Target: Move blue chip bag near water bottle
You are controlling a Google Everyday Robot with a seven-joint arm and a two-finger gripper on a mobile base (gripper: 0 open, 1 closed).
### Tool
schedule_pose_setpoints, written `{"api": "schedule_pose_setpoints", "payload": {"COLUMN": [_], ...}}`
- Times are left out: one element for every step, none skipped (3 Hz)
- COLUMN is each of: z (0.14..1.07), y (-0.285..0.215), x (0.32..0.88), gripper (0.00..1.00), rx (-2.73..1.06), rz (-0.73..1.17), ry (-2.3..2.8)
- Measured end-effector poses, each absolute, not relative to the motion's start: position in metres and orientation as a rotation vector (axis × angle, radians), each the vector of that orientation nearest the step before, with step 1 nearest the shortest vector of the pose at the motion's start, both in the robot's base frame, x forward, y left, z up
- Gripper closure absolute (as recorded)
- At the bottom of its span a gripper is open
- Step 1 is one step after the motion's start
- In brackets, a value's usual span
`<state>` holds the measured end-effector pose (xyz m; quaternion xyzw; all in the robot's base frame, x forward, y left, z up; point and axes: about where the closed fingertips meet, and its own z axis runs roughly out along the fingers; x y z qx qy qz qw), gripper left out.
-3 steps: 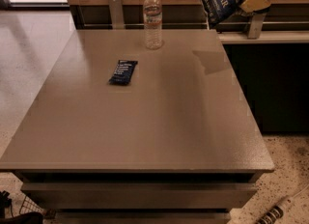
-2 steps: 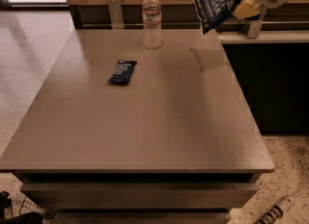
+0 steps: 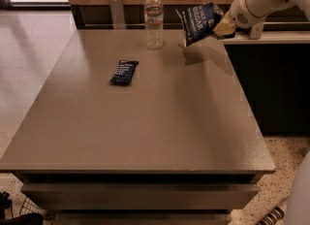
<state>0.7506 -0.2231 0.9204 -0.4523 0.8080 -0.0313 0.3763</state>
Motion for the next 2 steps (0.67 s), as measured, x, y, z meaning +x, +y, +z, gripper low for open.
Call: {"api": "schedule_pose_setpoints", "payload": {"z": [0.8972,0.8944], "y": [-0.2098,-0.2085], "x": [0.7606,0.761], "gripper": [1.0,0.82], "rx": [-1.149,-1.152], "rz": [-0.039,-0.036], "ry": [2.088,2.091]}}
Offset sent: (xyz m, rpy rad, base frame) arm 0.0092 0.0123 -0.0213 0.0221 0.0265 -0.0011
